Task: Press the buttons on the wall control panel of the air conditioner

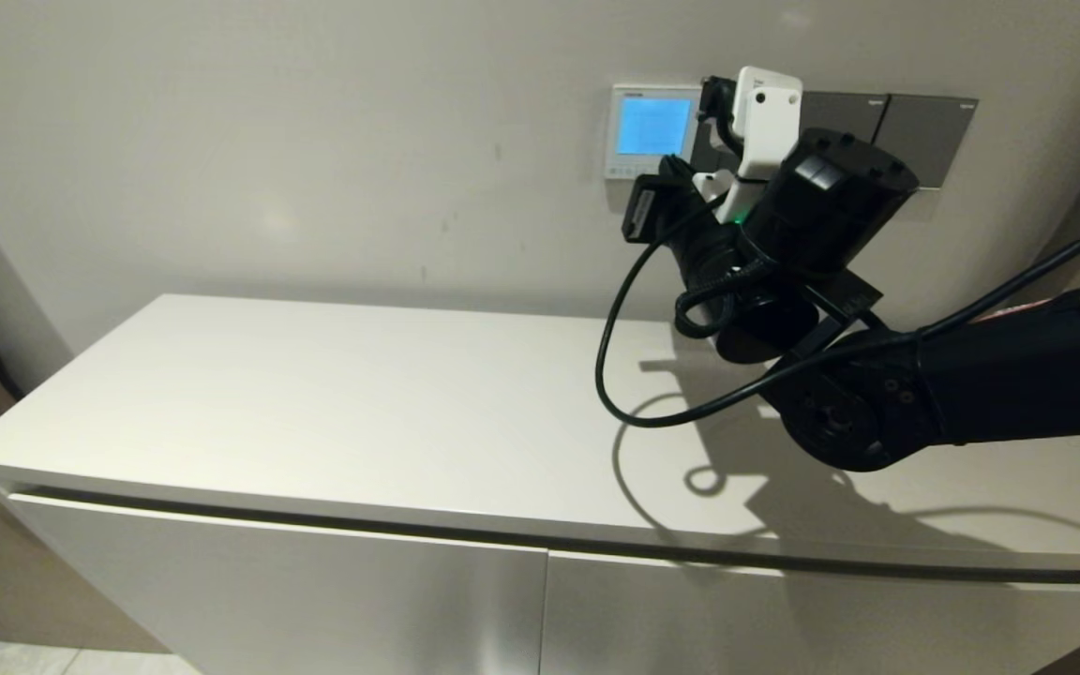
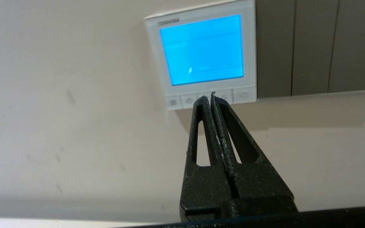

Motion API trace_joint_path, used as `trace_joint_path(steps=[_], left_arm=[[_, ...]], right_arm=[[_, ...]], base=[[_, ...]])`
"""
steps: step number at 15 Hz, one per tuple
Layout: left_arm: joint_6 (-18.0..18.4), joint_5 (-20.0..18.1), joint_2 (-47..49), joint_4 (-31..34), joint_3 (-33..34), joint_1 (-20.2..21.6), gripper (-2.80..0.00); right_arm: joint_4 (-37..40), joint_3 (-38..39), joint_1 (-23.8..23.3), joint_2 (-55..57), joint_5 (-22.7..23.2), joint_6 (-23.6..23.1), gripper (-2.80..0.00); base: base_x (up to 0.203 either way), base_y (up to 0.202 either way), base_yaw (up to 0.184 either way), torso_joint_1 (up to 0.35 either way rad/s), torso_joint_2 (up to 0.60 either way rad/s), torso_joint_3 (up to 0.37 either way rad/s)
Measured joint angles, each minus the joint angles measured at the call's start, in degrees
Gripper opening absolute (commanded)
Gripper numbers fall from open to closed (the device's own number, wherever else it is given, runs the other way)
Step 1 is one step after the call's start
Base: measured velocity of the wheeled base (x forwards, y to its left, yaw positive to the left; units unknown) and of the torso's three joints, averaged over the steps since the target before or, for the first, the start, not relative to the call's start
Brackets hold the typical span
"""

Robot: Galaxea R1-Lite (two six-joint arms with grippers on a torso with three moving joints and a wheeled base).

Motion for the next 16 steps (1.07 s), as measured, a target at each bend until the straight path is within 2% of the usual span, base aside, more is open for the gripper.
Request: trace_joint_path(steps=[9,13,16], left_arm=[[0.0,0.0,0.0,0.0,0.0,0.0,-2.80],[0.0,0.0,0.0,0.0,0.0,-0.1,-2.80],[0.0,0.0,0.0,0.0,0.0,-0.1,-2.80]], right_arm=[[0.5,5.1,0.3,-3.5,-0.8,-0.5,-2.80],[0.5,15.1,-0.5,-10.9,-3.1,-2.3,-2.80],[0.6,23.8,-4.0,-17.7,-3.9,-4.1,-2.80]], base=[[0.000,0.000,0.000,0.000,0.00,0.000],[0.000,0.000,0.000,0.000,0.00,0.000],[0.000,0.000,0.000,0.000,0.00,0.000]])
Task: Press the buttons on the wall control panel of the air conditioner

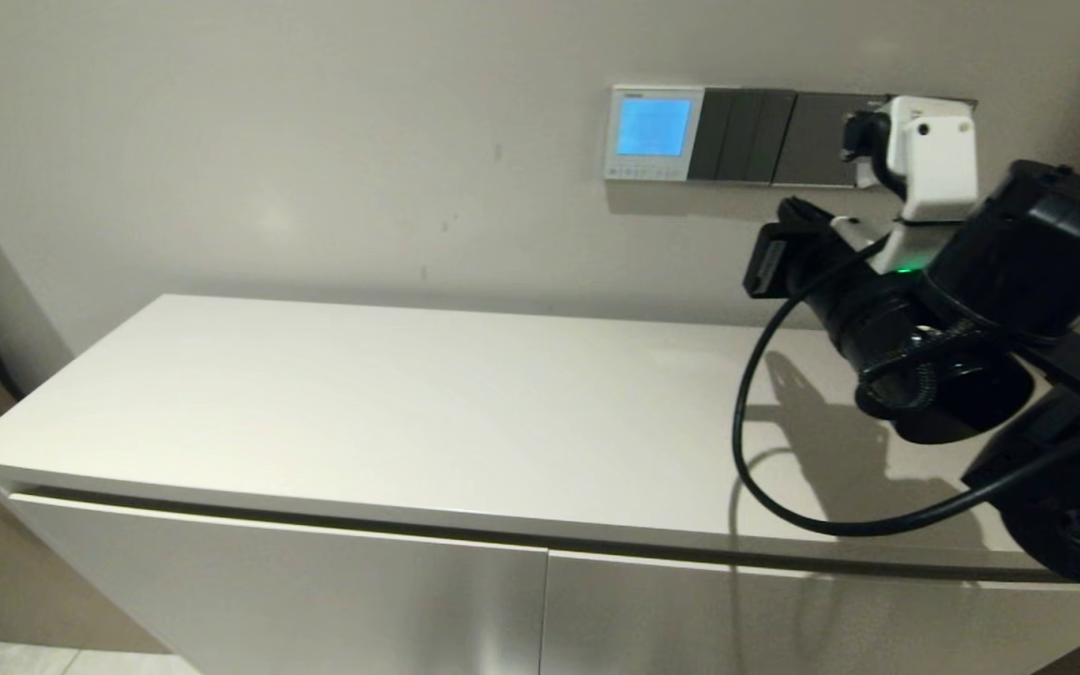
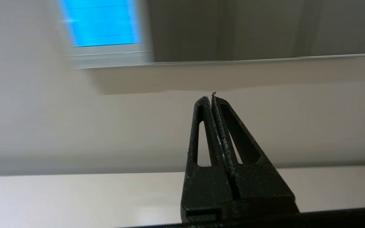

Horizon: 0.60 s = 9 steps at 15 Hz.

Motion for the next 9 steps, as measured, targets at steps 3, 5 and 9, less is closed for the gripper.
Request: trace_joint_path(steps=[3,5,9], left_arm=[[0.0,0.0,0.0,0.0,0.0,0.0,-2.80],[0.0,0.0,0.0,0.0,0.0,0.0,-2.80],[0.0,0.0,0.0,0.0,0.0,0.0,-2.80]], right_arm=[[0.9,5.2,-3.6,-5.7,-0.1,-1.0,-2.80],[1.1,7.4,-4.3,-8.4,-0.1,-1.0,-2.80],[1.5,11.8,-5.5,-12.7,-1.0,-1.1,-2.80]], base=[[0.000,0.000,0.000,0.000,0.00,0.000],[0.000,0.000,0.000,0.000,0.00,0.000],[0.000,0.000,0.000,0.000,0.00,0.000]])
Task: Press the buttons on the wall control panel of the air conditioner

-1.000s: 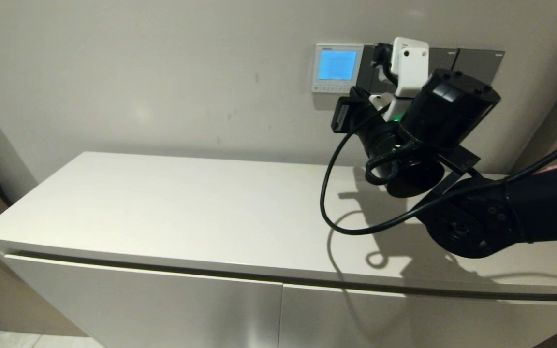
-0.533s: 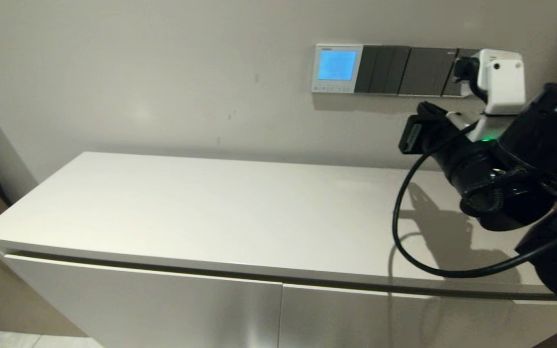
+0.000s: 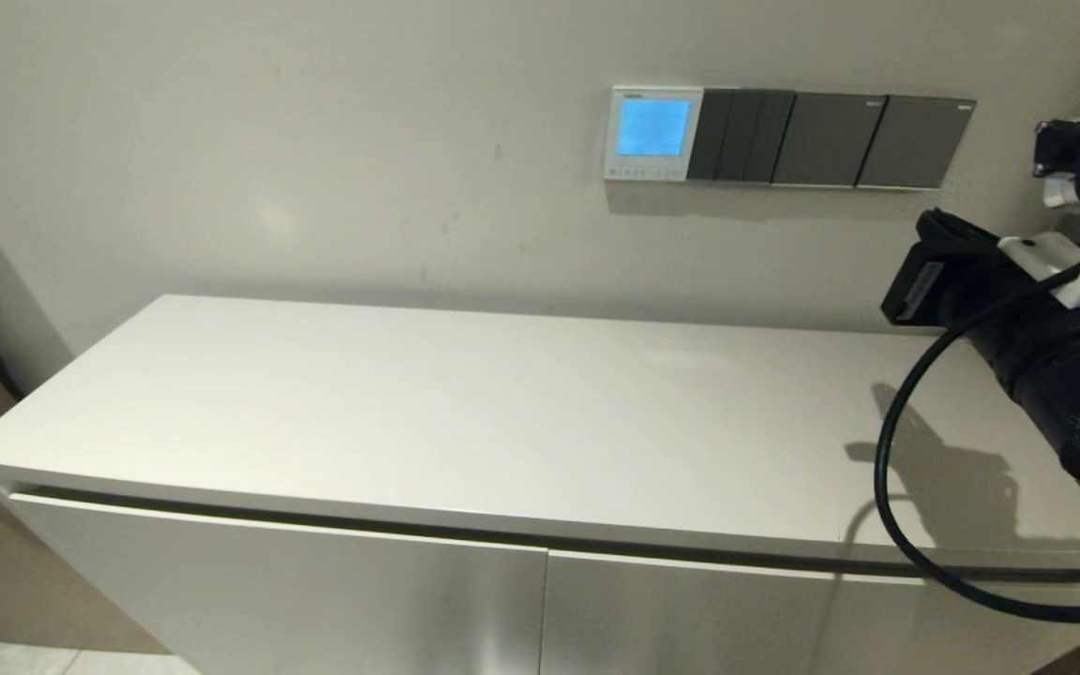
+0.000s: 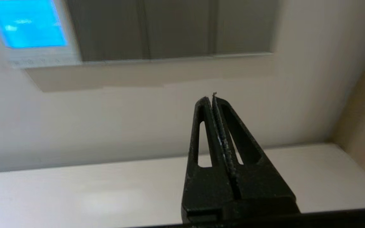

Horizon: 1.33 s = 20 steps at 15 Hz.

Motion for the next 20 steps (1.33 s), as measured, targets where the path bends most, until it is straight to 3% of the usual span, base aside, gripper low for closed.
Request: trace_joint_path(steps=[7,14,20], left_arm=[[0.0,0.0,0.0,0.0,0.0,0.0,-2.80],[0.0,0.0,0.0,0.0,0.0,0.0,-2.80],[0.0,0.0,0.0,0.0,0.0,0.0,-2.80]], right_arm=[[8.4,9.2,-4.6,-13.1,-2.3,-0.2,-2.80],[27.0,17.7,-8.1,-36.9,-5.0,-0.1,-2.80],[37.7,28.1,-15.8,-57.9,-6.3,0.6,-2.80]], base=[[0.000,0.000,0.000,0.000,0.00,0.000],[0.000,0.000,0.000,0.000,0.00,0.000],[0.000,0.000,0.000,0.000,0.00,0.000]])
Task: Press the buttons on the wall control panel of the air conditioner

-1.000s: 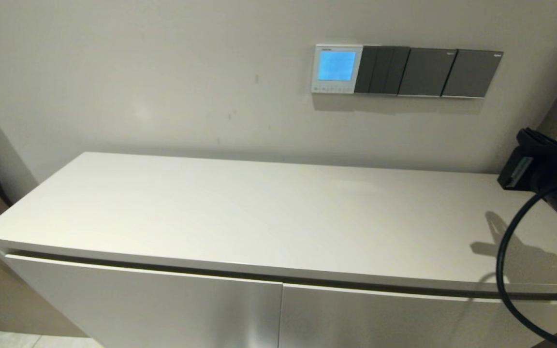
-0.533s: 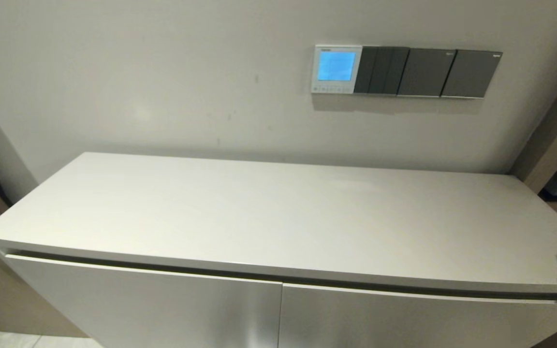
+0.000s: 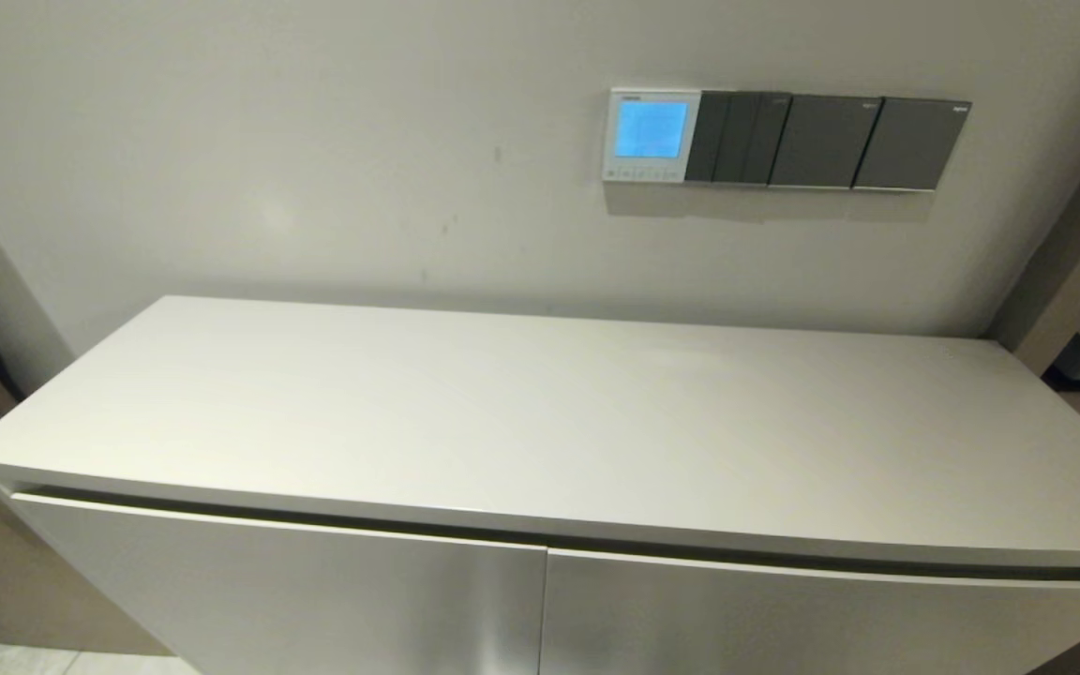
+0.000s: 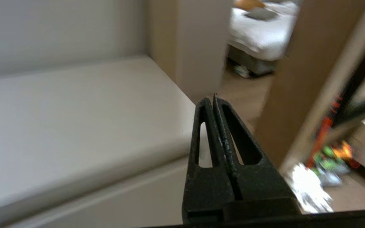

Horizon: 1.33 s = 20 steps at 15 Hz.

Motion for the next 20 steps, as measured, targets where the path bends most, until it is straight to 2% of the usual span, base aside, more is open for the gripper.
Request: trace_joint_path(steps=[2,5,7,9,12,16,18,20], left_arm=[[0.0,0.0,0.0,0.0,0.0,0.0,-2.80],[0.0,0.0,0.0,0.0,0.0,0.0,-2.80],[0.0,0.0,0.0,0.0,0.0,0.0,-2.80],[0.0,0.0,0.0,0.0,0.0,0.0,-2.80],[0.0,0.0,0.0,0.0,0.0,0.0,-2.80],[0.0,0.0,0.0,0.0,0.0,0.0,-2.80],[0.0,0.0,0.0,0.0,0.0,0.0,-2.80],[0.0,0.0,0.0,0.0,0.0,0.0,-2.80]], right_arm=[[1.1,4.7,-1.5,-3.9,0.6,2.3,-2.80],[2.2,8.2,-3.0,-6.2,7.4,4.0,-2.80],[4.1,9.4,-8.2,-6.7,8.8,4.5,-2.80],[4.9,10.6,-11.2,-8.1,13.2,5.9,-2.80],[7.3,11.2,-10.9,-13.9,24.4,7.7,-2.80],[18.1,11.3,-10.4,-21.0,39.4,8.6,-2.80],[23.4,11.2,-10.3,-22.0,41.4,9.6,-2.80],[24.0,11.3,-10.3,-22.6,41.8,10.5,-2.80]], base=[[0.000,0.000,0.000,0.000,0.00,0.000],[0.000,0.000,0.000,0.000,0.00,0.000],[0.000,0.000,0.000,0.000,0.00,0.000],[0.000,0.000,0.000,0.000,0.00,0.000],[0.000,0.000,0.000,0.000,0.00,0.000],[0.000,0.000,0.000,0.000,0.00,0.000],[0.000,0.000,0.000,0.000,0.00,0.000],[0.000,0.000,0.000,0.000,0.00,0.000]])
